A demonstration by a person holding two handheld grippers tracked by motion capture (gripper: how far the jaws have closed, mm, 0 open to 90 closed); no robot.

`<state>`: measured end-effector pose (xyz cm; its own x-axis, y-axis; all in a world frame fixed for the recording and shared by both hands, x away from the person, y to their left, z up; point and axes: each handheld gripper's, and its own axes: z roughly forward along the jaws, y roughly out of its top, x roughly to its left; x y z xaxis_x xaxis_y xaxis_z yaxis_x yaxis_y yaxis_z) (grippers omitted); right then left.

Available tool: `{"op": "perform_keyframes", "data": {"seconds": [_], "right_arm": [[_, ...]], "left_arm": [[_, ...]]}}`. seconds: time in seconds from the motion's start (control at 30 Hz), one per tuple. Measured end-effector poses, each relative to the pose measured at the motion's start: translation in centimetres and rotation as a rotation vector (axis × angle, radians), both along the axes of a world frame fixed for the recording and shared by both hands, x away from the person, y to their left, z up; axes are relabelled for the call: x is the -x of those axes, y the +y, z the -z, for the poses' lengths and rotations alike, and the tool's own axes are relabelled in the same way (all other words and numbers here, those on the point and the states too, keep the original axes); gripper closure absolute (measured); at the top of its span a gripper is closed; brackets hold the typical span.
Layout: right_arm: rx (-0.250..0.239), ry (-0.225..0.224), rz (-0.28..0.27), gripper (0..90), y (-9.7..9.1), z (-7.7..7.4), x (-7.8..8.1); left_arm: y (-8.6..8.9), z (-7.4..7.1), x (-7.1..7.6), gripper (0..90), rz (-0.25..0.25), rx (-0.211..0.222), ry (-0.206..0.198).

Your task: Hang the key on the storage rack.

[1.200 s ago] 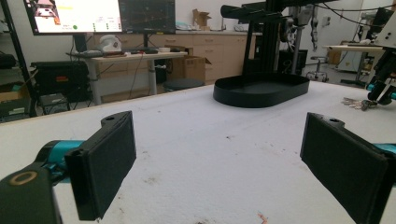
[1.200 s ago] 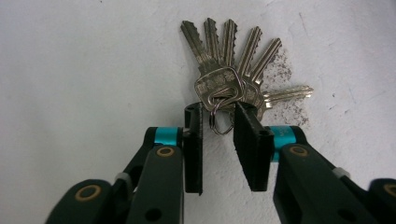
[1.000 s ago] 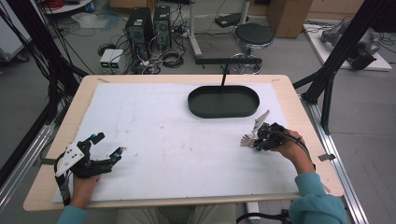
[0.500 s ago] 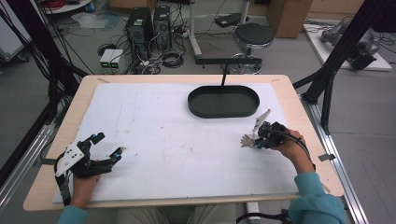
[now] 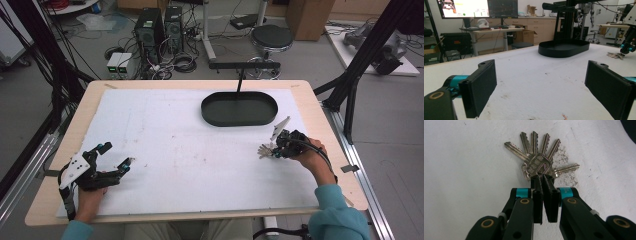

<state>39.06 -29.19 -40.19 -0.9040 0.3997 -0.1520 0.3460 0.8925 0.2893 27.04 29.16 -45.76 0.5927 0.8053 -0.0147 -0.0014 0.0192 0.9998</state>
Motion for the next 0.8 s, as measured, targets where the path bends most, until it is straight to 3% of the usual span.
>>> {"op": "perform_keyframes", "data": {"seconds": [0.23,0.4,0.53,0.6,0.8], "right_arm": [[0.016,-0.022,0.003,88.1,0.1,-0.1,0.0],[-0.012,-0.014,0.036,88.5,0.0,-0.3,0.1],[-0.069,-0.03,0.079,88.6,-0.1,-0.9,0.3],[-0.17,-0.043,0.104,88.7,-0.5,-1.7,0.3],[-0.334,-0.053,0.146,88.8,-1.2,-3.2,0.2]], "left_arm": [[0.0,0.0,0.0,10.9,0.001,0.0,0.002],[0.0,0.0,0.0,10.9,0.001,0.0,0.001],[0.0,0.0,0.0,10.9,0.001,0.001,0.001],[0.0,0.0,0.0,10.9,0.002,0.001,0.003],[0.0,0.0,0.0,10.8,0.0,0.0,0.001]]}}
